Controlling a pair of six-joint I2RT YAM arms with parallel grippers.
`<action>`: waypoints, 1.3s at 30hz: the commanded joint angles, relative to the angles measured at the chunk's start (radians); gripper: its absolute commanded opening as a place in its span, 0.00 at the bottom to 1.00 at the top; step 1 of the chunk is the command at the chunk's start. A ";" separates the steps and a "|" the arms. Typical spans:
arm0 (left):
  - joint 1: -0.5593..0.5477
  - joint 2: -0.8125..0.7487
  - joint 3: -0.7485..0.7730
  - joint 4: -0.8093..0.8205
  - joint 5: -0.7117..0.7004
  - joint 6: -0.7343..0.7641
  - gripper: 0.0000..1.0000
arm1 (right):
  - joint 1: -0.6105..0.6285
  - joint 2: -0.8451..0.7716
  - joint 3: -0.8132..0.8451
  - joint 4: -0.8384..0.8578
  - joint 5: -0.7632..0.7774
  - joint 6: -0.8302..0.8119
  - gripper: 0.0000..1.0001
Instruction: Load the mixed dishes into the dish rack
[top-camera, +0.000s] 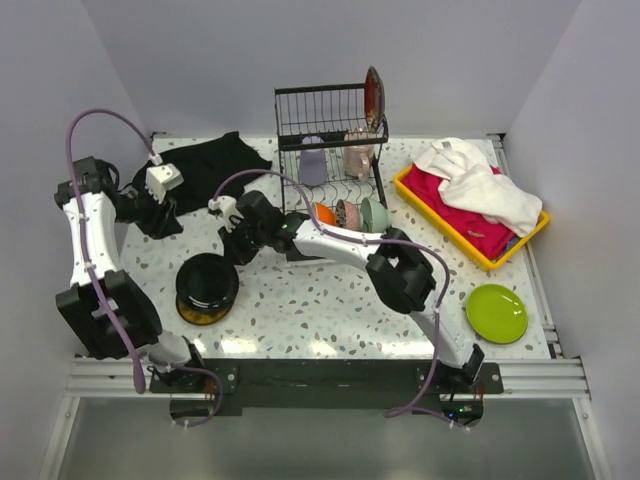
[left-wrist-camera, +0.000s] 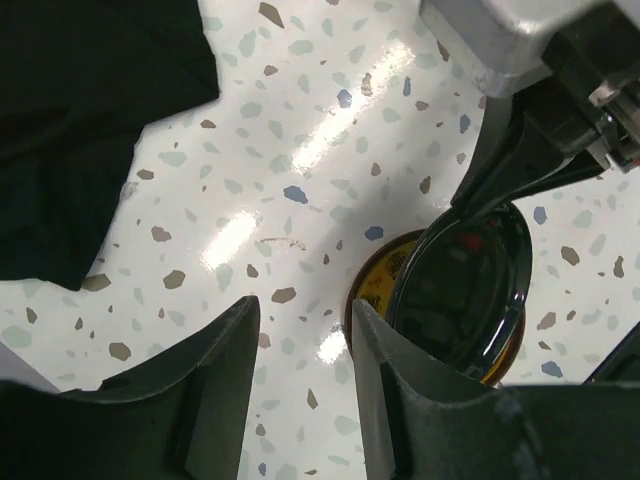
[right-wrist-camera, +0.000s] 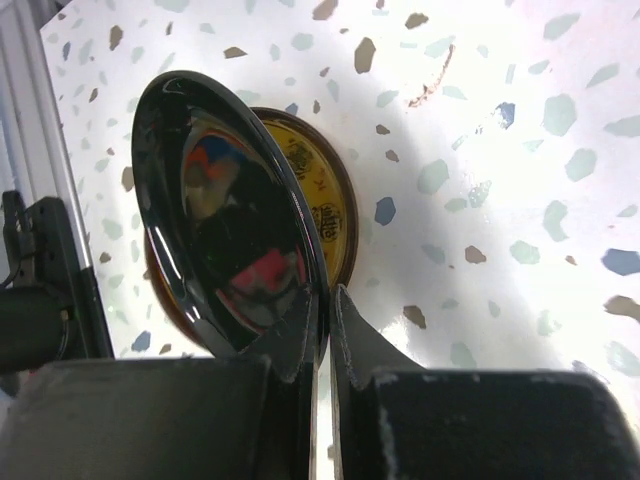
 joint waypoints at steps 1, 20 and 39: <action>0.004 -0.055 0.012 -0.128 0.026 0.056 0.48 | 0.006 -0.141 -0.014 -0.020 0.037 -0.109 0.00; -0.167 -0.183 -0.117 -0.105 0.078 0.077 0.50 | 0.005 -0.359 -0.163 -0.049 0.135 -0.263 0.00; -0.212 -0.075 -0.101 -0.126 0.124 0.082 0.46 | 0.005 -0.387 -0.114 -0.038 0.120 -0.295 0.00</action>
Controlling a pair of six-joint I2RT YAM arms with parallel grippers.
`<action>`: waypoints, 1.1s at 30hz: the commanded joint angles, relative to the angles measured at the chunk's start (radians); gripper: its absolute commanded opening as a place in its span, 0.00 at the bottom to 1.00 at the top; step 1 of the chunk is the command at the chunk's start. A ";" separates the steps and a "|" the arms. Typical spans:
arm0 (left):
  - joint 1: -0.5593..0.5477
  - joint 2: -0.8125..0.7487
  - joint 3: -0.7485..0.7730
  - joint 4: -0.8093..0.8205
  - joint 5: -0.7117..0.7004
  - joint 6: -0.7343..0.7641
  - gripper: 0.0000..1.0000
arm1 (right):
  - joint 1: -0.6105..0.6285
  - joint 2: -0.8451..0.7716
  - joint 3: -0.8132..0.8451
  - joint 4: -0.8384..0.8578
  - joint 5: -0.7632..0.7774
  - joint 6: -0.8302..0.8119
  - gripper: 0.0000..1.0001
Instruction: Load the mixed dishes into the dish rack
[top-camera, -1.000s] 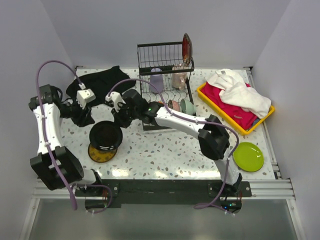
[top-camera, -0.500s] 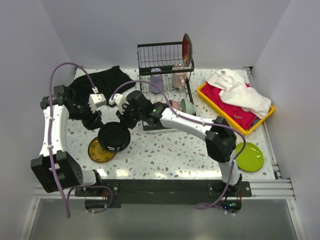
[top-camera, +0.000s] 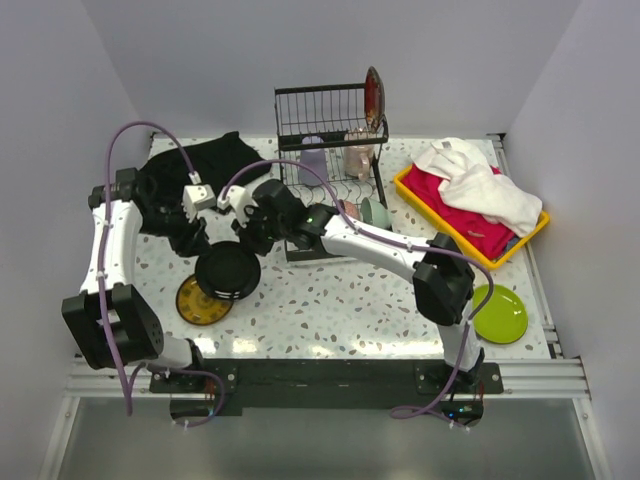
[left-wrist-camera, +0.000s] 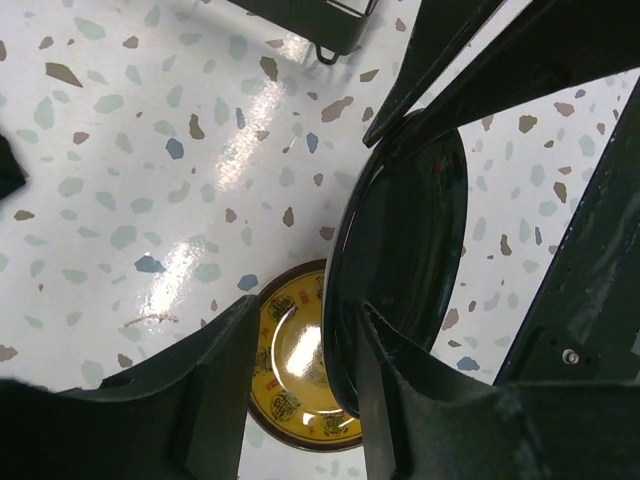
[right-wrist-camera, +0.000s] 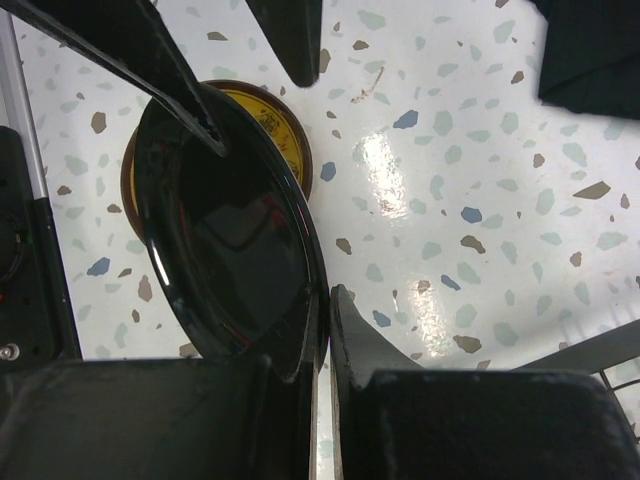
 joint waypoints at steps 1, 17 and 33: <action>-0.040 0.018 0.017 -0.014 0.071 -0.011 0.45 | 0.003 -0.089 0.047 0.059 -0.005 -0.019 0.00; -0.080 0.056 0.036 0.002 0.126 -0.048 0.00 | 0.002 -0.115 -0.015 0.031 0.012 0.062 0.45; -0.079 0.064 0.057 0.092 0.225 -0.132 0.00 | -0.066 -0.108 -0.089 0.036 -0.143 0.217 0.37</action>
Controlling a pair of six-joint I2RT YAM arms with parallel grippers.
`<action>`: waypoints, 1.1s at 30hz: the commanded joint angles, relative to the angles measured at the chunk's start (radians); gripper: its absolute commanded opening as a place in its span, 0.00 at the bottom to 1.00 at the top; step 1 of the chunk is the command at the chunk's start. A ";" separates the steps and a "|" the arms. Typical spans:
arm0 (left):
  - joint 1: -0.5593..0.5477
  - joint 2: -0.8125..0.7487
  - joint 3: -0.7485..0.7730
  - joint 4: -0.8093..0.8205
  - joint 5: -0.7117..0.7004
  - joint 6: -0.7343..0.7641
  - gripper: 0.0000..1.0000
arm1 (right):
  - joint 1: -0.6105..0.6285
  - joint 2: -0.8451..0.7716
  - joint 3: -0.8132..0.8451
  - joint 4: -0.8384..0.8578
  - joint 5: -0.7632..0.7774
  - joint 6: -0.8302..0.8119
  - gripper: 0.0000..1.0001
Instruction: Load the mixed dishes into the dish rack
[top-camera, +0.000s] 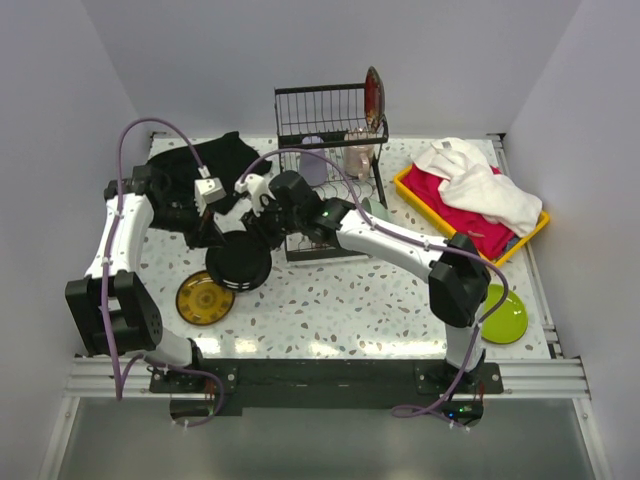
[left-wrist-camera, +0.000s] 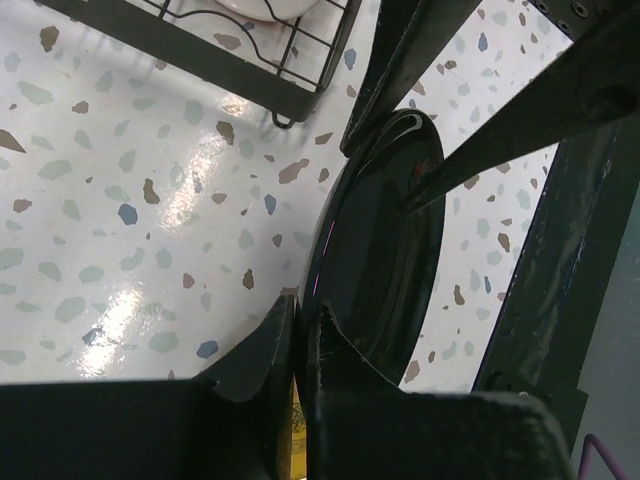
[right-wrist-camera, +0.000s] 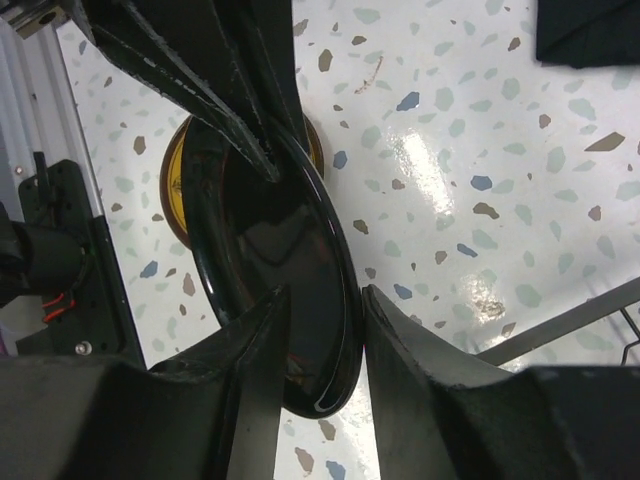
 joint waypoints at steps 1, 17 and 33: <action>-0.004 -0.003 0.055 0.069 0.119 -0.048 0.00 | -0.025 -0.023 -0.023 0.037 -0.100 0.083 0.38; -0.004 -0.011 -0.020 0.397 0.193 -0.297 0.00 | -0.123 0.010 0.006 0.071 -0.290 0.192 0.00; 0.031 -0.187 -0.016 1.726 -0.218 -1.636 0.52 | -0.209 -0.146 0.234 0.003 0.356 0.094 0.00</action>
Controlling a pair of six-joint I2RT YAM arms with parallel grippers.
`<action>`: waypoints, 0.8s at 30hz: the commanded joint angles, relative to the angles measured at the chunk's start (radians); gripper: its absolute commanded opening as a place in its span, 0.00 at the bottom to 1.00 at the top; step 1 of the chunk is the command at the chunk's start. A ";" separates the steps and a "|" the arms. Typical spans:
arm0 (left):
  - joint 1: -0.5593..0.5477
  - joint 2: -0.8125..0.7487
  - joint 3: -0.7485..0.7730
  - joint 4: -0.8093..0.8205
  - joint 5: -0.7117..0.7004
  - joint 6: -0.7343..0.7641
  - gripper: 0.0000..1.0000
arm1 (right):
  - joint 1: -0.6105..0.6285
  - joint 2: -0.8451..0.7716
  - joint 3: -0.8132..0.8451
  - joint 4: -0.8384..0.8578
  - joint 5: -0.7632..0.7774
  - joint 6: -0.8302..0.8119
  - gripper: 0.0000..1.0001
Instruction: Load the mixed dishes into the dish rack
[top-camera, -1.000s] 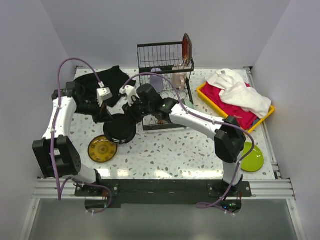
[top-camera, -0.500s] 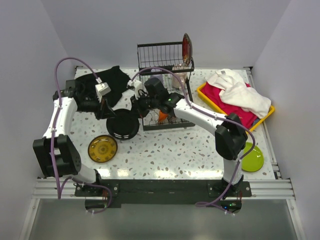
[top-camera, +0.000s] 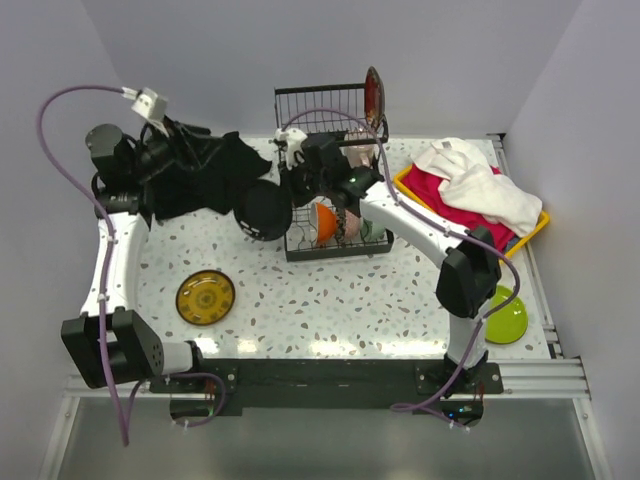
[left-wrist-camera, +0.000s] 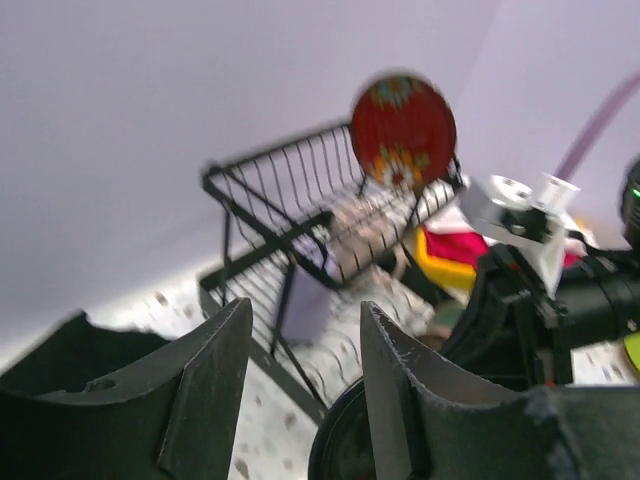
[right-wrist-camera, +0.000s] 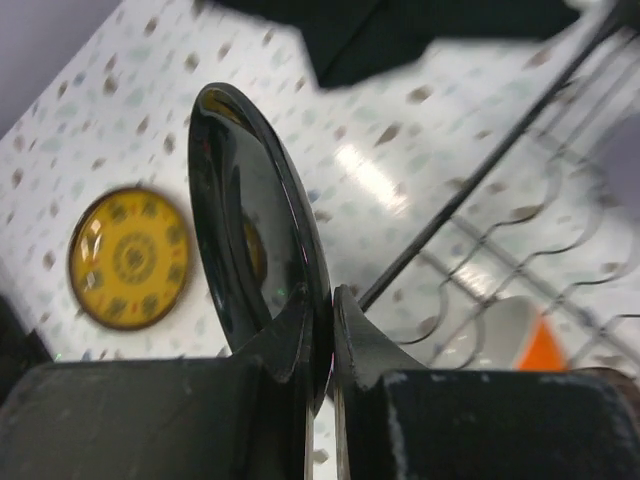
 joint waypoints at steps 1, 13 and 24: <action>0.036 -0.004 0.036 0.318 -0.245 -0.307 0.51 | -0.012 -0.149 0.139 0.108 0.283 -0.041 0.00; 0.010 0.056 -0.198 0.289 -0.414 -0.268 0.00 | -0.015 -0.109 0.306 0.412 0.955 -0.379 0.00; 0.007 0.043 -0.258 0.256 -0.336 -0.287 0.00 | -0.111 0.100 0.625 0.138 1.080 -0.435 0.00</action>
